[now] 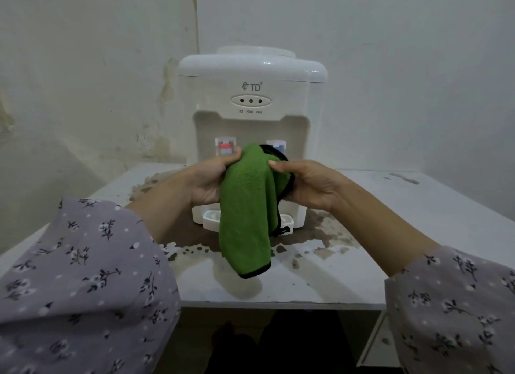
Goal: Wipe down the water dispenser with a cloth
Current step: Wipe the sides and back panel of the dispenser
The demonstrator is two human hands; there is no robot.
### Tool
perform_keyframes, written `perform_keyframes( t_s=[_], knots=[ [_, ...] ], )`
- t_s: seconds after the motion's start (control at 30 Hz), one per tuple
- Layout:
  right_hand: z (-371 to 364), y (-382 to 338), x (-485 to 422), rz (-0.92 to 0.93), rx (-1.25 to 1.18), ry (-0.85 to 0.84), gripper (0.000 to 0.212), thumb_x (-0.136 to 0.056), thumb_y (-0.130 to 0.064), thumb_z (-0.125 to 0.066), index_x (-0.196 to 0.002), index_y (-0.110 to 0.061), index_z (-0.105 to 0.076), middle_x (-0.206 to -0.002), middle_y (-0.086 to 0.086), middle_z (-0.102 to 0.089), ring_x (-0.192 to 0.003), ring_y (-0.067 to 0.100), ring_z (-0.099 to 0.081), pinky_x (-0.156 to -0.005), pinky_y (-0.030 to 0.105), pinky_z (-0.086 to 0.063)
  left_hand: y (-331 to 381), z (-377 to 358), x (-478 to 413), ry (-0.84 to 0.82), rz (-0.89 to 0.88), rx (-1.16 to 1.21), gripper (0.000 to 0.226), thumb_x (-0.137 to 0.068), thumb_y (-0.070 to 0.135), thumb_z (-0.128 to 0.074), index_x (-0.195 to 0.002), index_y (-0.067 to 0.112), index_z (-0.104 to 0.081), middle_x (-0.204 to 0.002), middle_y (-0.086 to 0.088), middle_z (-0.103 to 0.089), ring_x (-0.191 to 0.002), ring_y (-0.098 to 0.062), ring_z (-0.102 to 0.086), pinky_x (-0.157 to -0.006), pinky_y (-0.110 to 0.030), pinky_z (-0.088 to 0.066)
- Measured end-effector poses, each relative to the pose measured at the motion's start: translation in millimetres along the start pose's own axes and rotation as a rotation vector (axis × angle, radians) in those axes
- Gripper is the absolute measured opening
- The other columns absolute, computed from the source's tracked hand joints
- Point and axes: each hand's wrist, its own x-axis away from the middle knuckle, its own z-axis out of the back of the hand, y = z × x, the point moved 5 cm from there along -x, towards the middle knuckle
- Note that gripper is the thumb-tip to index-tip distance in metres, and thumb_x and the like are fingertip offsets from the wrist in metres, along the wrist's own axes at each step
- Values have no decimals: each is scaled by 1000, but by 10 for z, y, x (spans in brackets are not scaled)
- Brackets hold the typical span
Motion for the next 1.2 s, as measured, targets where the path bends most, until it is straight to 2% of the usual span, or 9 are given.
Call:
perform_keyframes(
  t_s=[0.2,0.4,0.5,0.7,0.8,0.9,0.97,1.1,1.2],
  knots=[
    [128,73,31,-79,138,108,13,-82,-2,-63,-95,1,-62,-83,11,-69,-69,19,-68,-63,27,-58,48,37,71,1,32,-250,52,-80,24,-59,-131,18,-45,-119,-15,-59,-100,-28,-63,-72,-39,-58],
    [209,-23,88,-70,176,205,31,-84,-8,-64,-111,4,-59,-98,15,-66,-78,24,-65,-71,33,-57,54,130,134,-22,54,-375,61,-87,-1,-52,-134,33,-36,-131,-17,-50,-102,-30,-61,-72,-43,-58],
    [147,10,114,-95,96,101,38,-83,-9,-61,-118,3,-57,-110,17,-65,-87,26,-66,-73,35,-58,36,91,129,-66,1,-291,54,-95,2,-41,-134,38,-33,-127,-14,-55,-99,-25,-62,-76,-42,-57],
    [71,187,90,-177,-39,48,25,-84,-7,-54,-107,3,-59,-91,16,-68,-73,25,-70,-66,36,-59,52,14,106,-138,-124,-130,53,-93,17,-45,-139,40,-30,-115,-8,-63,-99,-21,-64,-86,-39,-54],
    [46,274,83,-198,-85,31,30,-75,-9,-60,-103,2,-61,-87,15,-69,-72,25,-70,-63,36,-59,-1,11,70,-127,-135,-83,94,-69,29,-76,-141,48,-19,-117,-7,-63,-100,-22,-66,-79,-40,-56],
    [26,345,104,-217,-9,45,36,-74,-18,-66,-107,-3,-62,-95,13,-69,-82,26,-68,-68,38,-58,-75,28,18,-141,-168,-1,135,-33,16,-95,-140,51,-20,-115,-15,-64,-98,-28,-66,-73,-40,-57],
    [63,386,116,-212,143,121,46,-74,-30,-69,-113,-7,-60,-106,12,-64,-92,25,-63,-71,36,-51,-124,0,20,-150,-198,51,128,-31,9,-95,-136,45,-31,-111,-17,-65,-95,-30,-67,-70,-39,-57],
    [61,557,132,-298,274,89,81,-64,-60,-62,-127,-11,-52,-122,12,-57,-111,27,-54,-85,38,-45,-156,-33,78,-76,-237,74,59,-67,5,-66,-109,42,-48,-115,-11,-58,-88,-23,-67,-70,-34,-59],
    [40,585,149,-278,253,38,59,-78,-61,-50,-115,-16,-58,-110,8,-63,-108,25,-55,-85,39,-44,-173,21,65,-47,-208,30,56,-79,2,-55,-121,37,-43,-113,-11,-57,-84,-21,-66,-65,-31,-59]
  ],
)
